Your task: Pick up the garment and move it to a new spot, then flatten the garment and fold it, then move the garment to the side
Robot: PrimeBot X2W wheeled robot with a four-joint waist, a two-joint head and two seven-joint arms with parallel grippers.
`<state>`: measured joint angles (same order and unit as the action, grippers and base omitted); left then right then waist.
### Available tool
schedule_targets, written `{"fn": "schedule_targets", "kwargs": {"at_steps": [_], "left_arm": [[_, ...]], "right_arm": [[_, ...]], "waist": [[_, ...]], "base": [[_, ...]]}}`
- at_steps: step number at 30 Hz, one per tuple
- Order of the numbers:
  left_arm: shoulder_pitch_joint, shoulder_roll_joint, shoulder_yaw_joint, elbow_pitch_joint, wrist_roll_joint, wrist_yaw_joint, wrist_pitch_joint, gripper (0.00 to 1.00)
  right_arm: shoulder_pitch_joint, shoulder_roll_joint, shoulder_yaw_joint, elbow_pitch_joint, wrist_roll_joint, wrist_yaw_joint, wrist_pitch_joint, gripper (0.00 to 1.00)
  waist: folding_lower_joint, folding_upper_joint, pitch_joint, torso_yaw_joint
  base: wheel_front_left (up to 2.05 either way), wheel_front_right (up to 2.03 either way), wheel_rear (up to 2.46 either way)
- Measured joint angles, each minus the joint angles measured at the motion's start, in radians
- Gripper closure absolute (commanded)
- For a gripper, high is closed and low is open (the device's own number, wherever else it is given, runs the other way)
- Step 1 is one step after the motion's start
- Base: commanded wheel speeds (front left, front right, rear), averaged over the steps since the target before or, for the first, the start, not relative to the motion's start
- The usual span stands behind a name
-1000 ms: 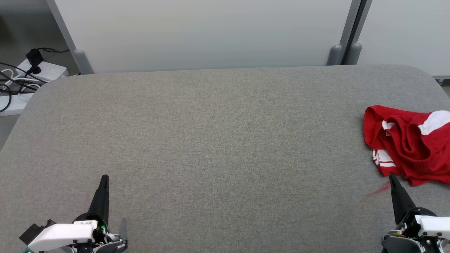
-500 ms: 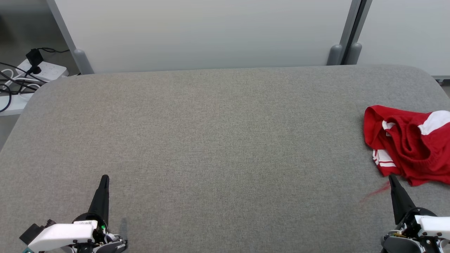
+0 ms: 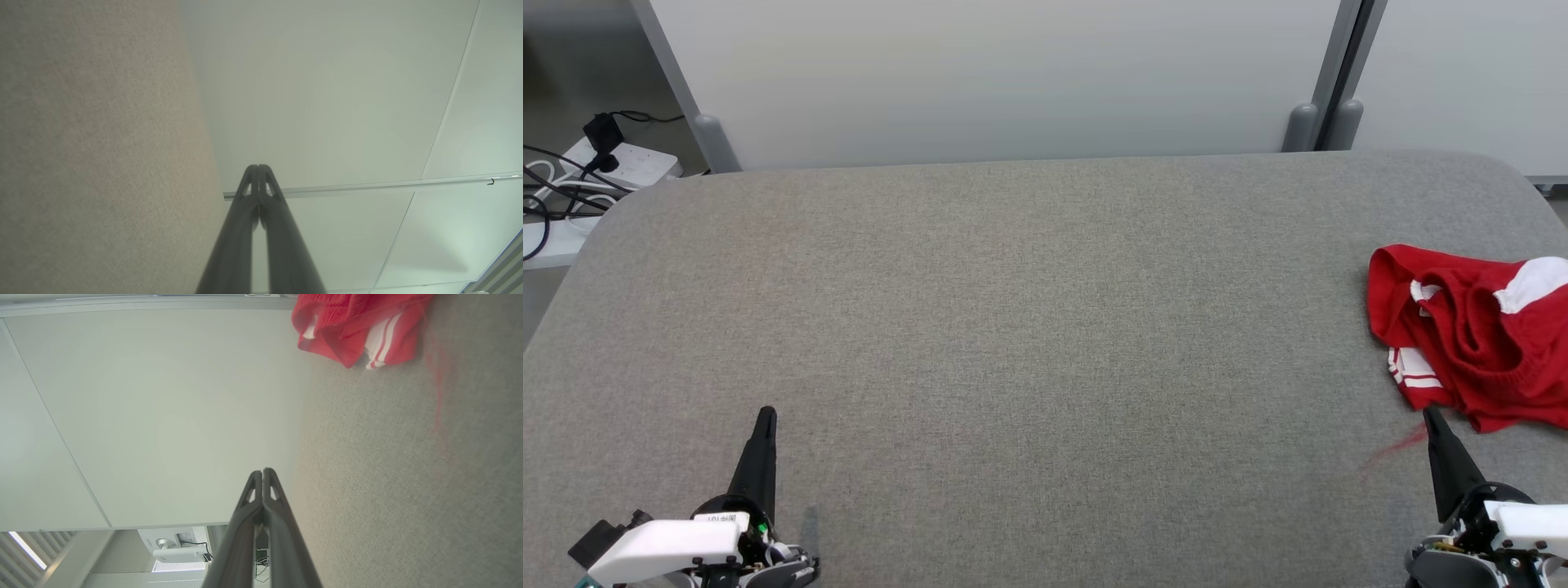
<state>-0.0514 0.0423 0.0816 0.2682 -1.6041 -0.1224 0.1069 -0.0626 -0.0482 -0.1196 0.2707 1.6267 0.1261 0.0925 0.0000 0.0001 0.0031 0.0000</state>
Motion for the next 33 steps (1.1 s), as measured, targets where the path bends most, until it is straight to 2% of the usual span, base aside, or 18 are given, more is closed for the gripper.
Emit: {"fn": "schedule_targets", "kwargs": {"at_steps": [33], "left_arm": [[0.0,0.0,0.0,0.0,0.0,0.0,0.0,1.0]], "right_arm": [[0.0,0.005,-0.003,0.0,-0.003,0.0,0.006,1.0]], "waist": [[0.0,0.0,0.0,0.0]], "base": [[0.0,0.0,0.0]]}}
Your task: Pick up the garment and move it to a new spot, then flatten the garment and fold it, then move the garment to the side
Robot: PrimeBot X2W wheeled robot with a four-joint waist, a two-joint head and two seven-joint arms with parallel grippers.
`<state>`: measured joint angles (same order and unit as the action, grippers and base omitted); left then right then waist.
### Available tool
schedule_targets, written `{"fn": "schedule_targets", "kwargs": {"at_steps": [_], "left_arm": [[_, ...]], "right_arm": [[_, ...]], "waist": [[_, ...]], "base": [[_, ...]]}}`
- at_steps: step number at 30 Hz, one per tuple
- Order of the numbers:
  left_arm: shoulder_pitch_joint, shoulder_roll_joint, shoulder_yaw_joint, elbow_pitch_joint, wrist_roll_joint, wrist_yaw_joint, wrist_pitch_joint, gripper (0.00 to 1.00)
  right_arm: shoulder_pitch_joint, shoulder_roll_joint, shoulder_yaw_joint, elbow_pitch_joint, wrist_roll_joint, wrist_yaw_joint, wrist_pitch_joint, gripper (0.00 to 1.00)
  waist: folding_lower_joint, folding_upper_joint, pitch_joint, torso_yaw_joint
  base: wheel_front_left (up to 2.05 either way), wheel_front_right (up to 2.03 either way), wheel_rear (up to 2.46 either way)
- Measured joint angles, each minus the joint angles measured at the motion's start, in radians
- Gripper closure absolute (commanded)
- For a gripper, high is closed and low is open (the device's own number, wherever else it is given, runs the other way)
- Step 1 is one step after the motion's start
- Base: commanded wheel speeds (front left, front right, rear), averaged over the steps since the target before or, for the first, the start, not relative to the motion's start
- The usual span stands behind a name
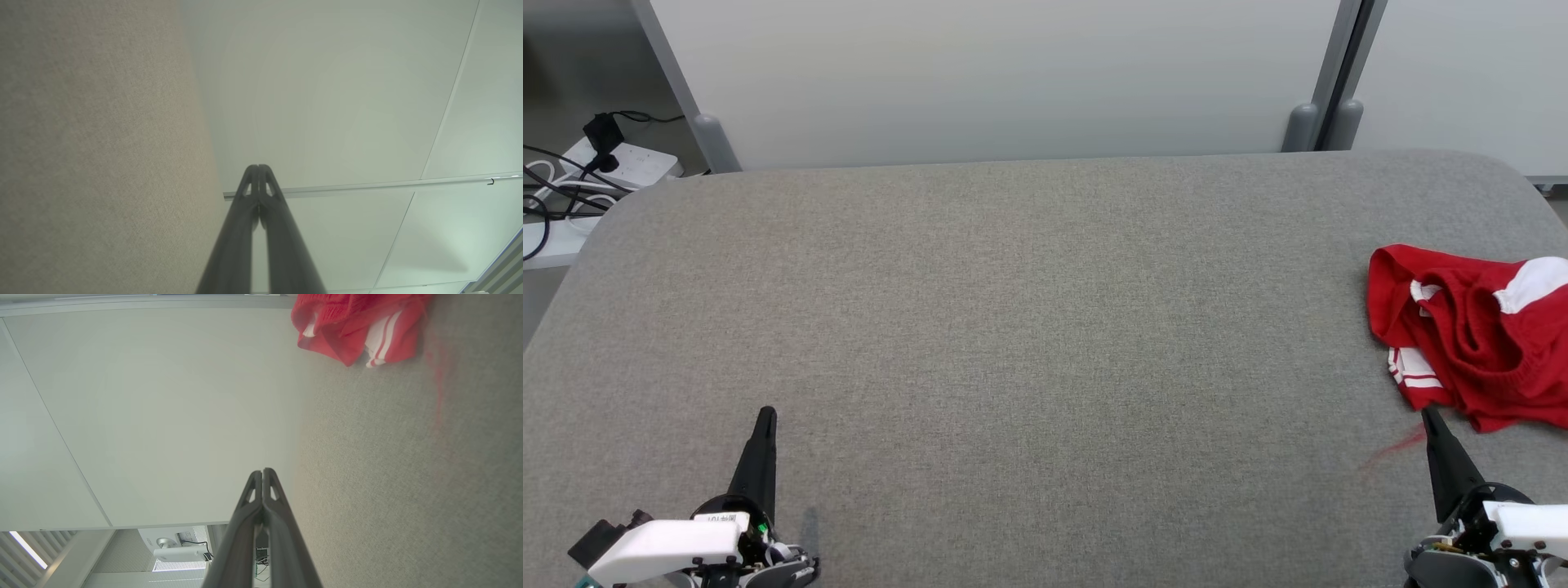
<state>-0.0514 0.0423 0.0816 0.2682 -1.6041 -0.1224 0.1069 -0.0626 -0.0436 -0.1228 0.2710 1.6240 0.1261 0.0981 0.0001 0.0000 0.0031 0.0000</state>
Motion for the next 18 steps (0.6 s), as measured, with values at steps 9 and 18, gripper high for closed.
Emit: {"fn": "schedule_targets", "kwargs": {"at_steps": [9,18], "left_arm": [[0.0,0.0,0.0,0.0,0.0,0.0,0.0,1.0],[0.0,0.0,0.0,0.0,0.0,0.0,0.0,1.0]], "right_arm": [[0.0,0.0,-0.001,0.0,-0.001,0.0,0.0,1.0],[0.0,0.001,-0.001,0.0,-0.006,0.0,0.0,1.0]], "waist": [[0.0,0.0,0.0,0.0],[0.0,0.0,0.0,0.0]], "base": [[0.0,0.0,0.0],[0.0,0.0,0.0]]}}
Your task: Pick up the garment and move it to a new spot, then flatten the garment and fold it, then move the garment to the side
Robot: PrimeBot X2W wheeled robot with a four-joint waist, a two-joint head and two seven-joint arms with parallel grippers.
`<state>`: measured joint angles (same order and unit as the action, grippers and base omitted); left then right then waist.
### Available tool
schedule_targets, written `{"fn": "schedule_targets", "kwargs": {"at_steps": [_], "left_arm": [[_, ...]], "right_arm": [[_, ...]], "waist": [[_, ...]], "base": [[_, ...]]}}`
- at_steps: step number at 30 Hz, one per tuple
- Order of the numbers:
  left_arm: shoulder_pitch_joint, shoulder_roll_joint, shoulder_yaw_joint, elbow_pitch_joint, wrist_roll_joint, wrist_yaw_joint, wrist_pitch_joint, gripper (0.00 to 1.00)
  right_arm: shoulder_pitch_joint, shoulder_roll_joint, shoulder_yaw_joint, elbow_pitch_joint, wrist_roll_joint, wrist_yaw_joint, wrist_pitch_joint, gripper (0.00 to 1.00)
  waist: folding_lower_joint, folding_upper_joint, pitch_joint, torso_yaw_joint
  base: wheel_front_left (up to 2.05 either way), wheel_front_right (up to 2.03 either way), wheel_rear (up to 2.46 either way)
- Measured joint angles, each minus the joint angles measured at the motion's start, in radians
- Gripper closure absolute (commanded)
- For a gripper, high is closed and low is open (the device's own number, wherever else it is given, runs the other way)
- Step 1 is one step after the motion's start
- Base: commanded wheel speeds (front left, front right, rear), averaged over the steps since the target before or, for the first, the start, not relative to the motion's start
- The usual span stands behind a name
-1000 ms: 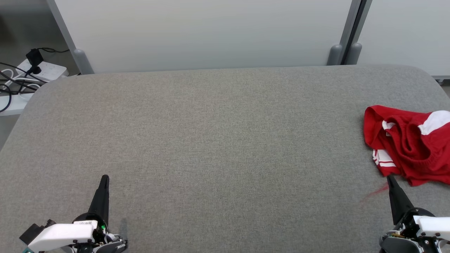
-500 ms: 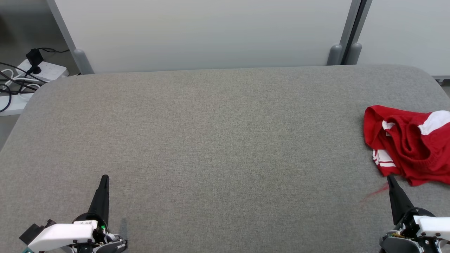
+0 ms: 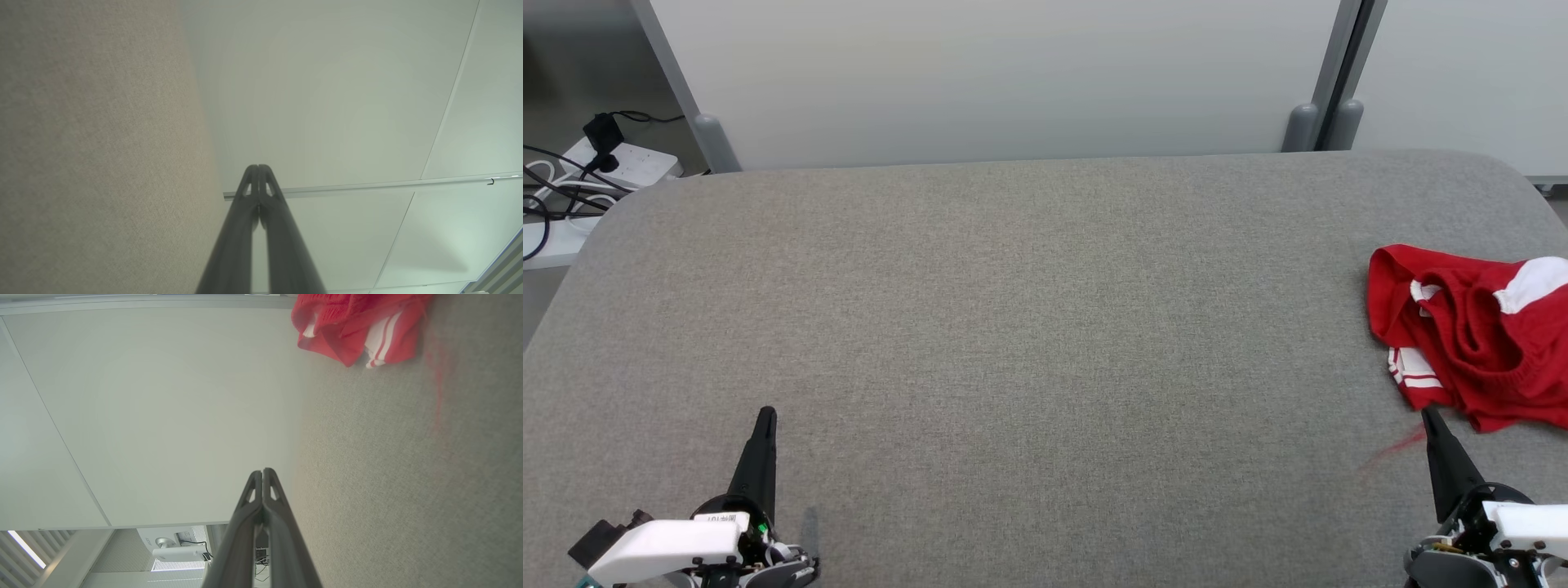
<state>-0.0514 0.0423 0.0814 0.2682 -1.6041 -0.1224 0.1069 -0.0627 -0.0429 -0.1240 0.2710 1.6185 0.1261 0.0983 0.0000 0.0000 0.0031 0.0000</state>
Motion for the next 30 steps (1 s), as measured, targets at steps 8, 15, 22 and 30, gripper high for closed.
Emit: {"fn": "schedule_targets", "kwargs": {"at_steps": [8,15,22,30], "left_arm": [[0.0,0.0,0.0,0.0,0.0,0.0,0.0,1.0],[0.0,0.0,0.0,0.0,0.0,0.0,0.0,1.0],[0.0,0.0,0.0,0.0,0.0,0.0,0.0,1.0],[0.0,0.0,0.0,0.0,0.0,0.0,0.0,1.0]], "right_arm": [[0.0,0.001,0.0,0.0,0.0,0.0,0.001,1.0],[0.0,0.001,-0.001,0.0,0.0,0.0,0.003,1.0],[0.0,0.001,-0.001,0.0,0.0,0.0,0.003,1.0],[0.0,0.002,-0.001,0.0,0.0,0.0,0.003,1.0]], "waist": [[0.0,0.0,0.0,0.0],[0.0,0.0,0.0,0.0],[0.0,0.0,0.0,0.0],[0.0,0.0,0.0,0.0]], "base": [[0.0,0.0,0.0],[0.0,0.0,0.0],[0.0,0.0,0.0],[0.0,0.0,0.0]]}}
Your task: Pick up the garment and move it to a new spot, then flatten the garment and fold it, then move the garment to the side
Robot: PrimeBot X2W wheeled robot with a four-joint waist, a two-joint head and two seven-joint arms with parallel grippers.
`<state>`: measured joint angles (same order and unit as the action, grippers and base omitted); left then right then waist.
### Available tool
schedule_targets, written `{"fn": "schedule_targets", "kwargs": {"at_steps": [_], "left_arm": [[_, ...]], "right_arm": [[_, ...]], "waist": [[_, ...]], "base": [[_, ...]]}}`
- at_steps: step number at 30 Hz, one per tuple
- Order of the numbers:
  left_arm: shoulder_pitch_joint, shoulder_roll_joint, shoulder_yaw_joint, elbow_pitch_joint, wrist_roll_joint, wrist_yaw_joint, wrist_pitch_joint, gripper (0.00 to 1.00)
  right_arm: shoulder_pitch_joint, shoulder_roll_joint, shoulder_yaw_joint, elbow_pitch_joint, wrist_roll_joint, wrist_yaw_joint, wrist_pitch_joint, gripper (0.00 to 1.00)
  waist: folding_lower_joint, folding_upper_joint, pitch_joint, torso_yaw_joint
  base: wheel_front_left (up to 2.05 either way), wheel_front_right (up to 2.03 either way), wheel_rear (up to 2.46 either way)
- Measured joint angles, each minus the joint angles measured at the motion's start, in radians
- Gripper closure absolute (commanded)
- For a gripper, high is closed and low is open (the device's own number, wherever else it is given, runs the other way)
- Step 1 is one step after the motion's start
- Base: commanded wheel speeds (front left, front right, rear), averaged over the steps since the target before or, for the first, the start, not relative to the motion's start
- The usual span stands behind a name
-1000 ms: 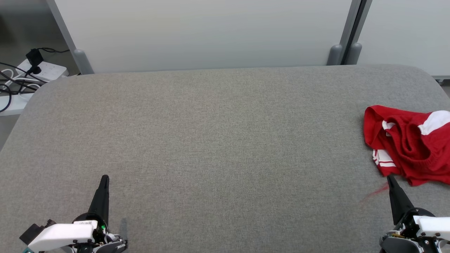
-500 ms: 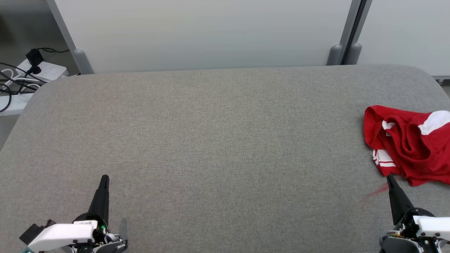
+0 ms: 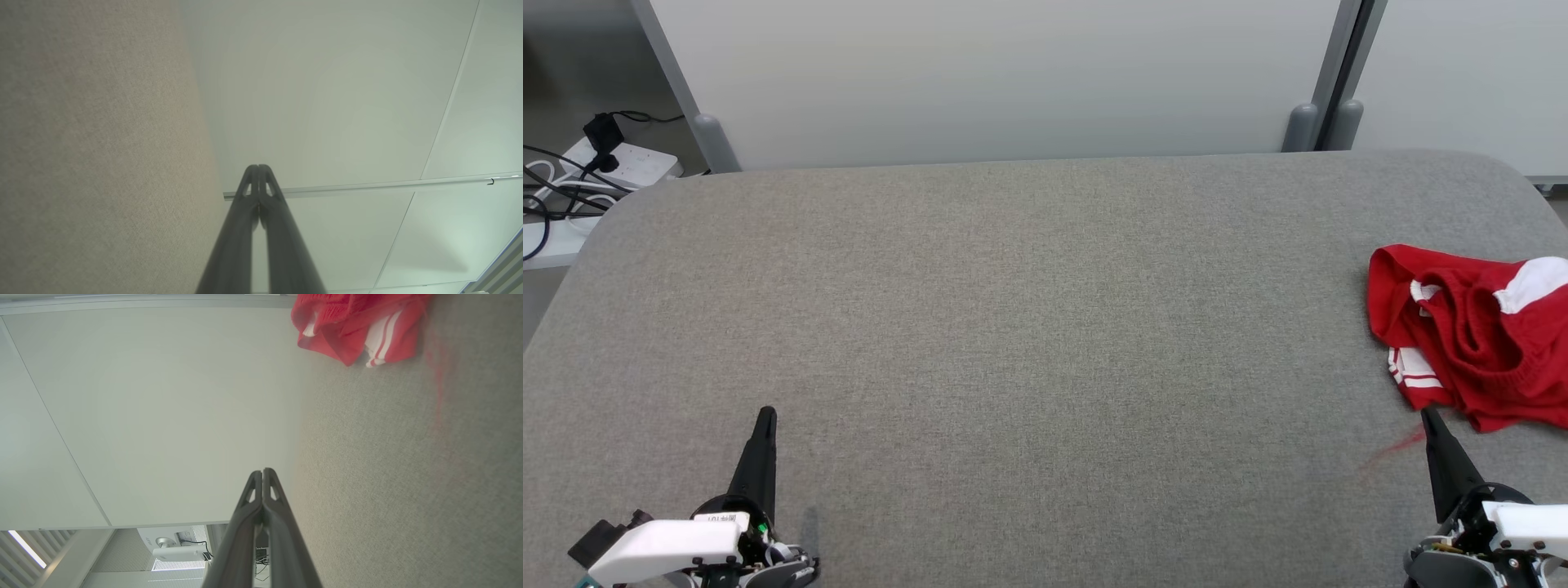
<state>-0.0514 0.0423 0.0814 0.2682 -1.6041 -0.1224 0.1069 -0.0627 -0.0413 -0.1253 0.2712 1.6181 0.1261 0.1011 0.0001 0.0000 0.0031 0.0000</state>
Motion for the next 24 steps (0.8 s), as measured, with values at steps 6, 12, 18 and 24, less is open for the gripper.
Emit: {"fn": "schedule_targets", "kwargs": {"at_steps": [6,12,18,24], "left_arm": [[0.0,0.0,0.0,0.0,0.0,0.0,0.0,1.0],[0.0,0.0,0.0,0.0,0.0,0.0,0.0,1.0],[0.0,0.0,0.0,0.0,0.0,0.0,0.0,1.0],[0.0,0.0,0.0,0.0,0.0,0.0,0.0,1.0]], "right_arm": [[0.0,0.0,0.0,0.0,0.0,0.0,0.0,1.0],[0.0,0.0,-0.001,0.0,-0.001,0.0,0.0,1.0],[0.0,0.001,-0.001,0.0,-0.001,0.0,0.0,1.0],[0.0,0.001,-0.001,0.0,-0.001,0.0,0.0,1.0]], "waist": [[0.0,0.0,0.0,0.0],[0.0,0.0,0.0,0.0],[0.0,0.0,0.0,0.0],[-0.0001,0.0,0.0,0.0]], "base": [[0.0,0.0,0.0],[0.0,0.0,0.0],[0.0,0.0,0.0],[0.0,0.0,0.0]]}}
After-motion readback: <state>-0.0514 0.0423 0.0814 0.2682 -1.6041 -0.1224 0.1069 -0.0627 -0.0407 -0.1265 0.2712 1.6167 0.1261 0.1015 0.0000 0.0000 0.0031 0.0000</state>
